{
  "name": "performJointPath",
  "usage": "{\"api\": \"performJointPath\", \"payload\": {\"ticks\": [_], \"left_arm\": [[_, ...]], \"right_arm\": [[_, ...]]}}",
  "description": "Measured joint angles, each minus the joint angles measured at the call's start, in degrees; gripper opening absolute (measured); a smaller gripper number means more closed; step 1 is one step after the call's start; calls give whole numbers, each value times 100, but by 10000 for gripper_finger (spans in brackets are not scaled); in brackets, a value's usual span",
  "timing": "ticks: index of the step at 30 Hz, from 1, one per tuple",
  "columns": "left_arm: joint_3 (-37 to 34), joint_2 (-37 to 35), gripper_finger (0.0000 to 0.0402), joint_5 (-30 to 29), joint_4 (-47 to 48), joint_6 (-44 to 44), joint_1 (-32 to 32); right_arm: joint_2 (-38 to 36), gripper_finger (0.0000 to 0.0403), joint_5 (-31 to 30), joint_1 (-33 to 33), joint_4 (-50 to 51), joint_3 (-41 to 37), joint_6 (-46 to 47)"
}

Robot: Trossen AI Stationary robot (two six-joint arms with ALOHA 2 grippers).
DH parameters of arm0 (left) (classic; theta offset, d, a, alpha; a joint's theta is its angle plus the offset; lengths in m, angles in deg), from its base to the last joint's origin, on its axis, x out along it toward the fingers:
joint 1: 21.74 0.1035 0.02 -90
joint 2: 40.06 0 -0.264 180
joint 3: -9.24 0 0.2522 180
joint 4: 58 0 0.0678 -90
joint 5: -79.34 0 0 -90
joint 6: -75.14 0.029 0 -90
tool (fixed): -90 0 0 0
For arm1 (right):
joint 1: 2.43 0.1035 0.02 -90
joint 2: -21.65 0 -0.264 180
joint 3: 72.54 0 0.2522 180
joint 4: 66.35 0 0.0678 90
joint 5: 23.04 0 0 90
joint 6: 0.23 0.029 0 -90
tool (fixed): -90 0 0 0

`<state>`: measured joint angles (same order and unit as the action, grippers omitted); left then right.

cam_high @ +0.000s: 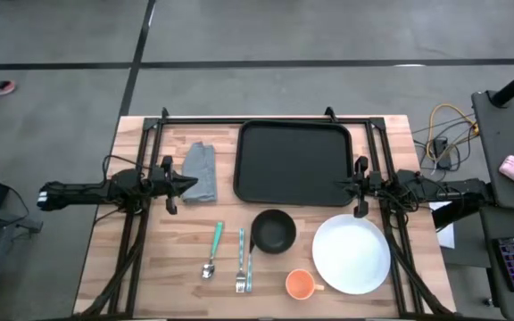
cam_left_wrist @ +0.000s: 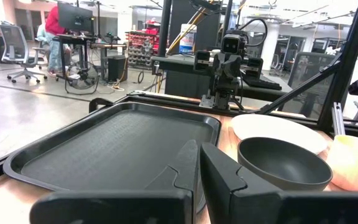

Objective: Set up tray

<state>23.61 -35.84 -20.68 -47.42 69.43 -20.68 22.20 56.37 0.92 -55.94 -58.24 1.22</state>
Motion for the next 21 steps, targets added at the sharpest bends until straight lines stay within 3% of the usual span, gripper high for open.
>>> {"api": "performJointPath", "payload": {"ticks": [5, 15, 18, 21], "left_arm": [[-1, 0, 0, 0, 0, 0, 2], [1, 4, 0, 0, -7, -2, 7], [-1, 7, 0, -10, -34, -72, 13], [-1, -2, 0, -18, -61, -607, 13]], "right_arm": [[1, 9, 2, 0, -99, 0, 130], [4, 8, -5, 2, -680, 4, 2903], [-3, 9, -37, 2, -827, 4, 4461], [23, 9, -594, -4, -663, 4, 4978]]}}
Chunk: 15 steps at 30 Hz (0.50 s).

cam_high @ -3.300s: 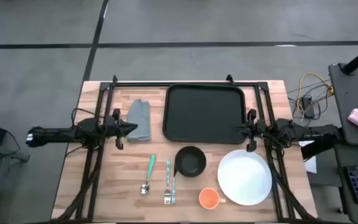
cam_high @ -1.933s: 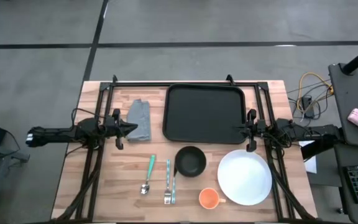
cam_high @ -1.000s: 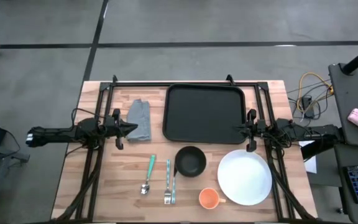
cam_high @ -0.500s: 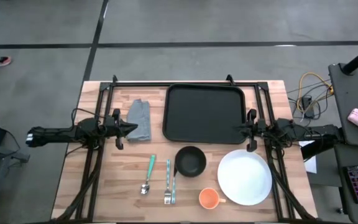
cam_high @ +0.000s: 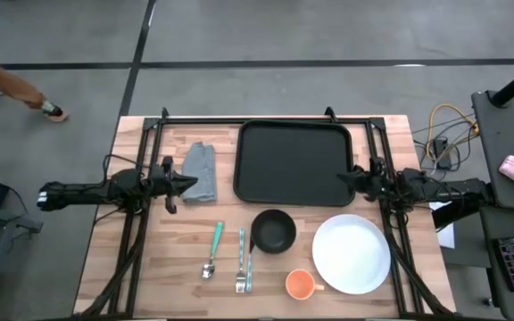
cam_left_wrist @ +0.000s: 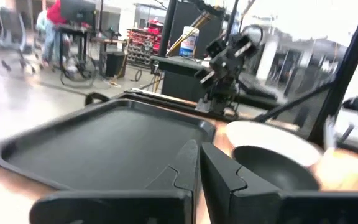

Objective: Set up tray
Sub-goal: Put the yellow mug on the black tray

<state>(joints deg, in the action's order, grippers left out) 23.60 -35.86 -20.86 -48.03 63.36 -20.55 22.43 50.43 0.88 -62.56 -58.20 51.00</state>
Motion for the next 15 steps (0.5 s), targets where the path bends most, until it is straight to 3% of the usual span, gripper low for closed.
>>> {"api": "performJointPath", "payload": {"ticks": [5, 10, 15], "left_arm": [[1, 7, 0, -2, -18, -1173, 0], [1, 7, 0, -6, -15, -1267, 0], [0, 26, 0, -19, -5, -1140, 4]], "right_arm": [[188, 9, -380, 0, 43, 0, -299], [441, 24, -720, 2, 41, 0, -189], [732, 66, -811, 2, 41, 0, -113]]}}
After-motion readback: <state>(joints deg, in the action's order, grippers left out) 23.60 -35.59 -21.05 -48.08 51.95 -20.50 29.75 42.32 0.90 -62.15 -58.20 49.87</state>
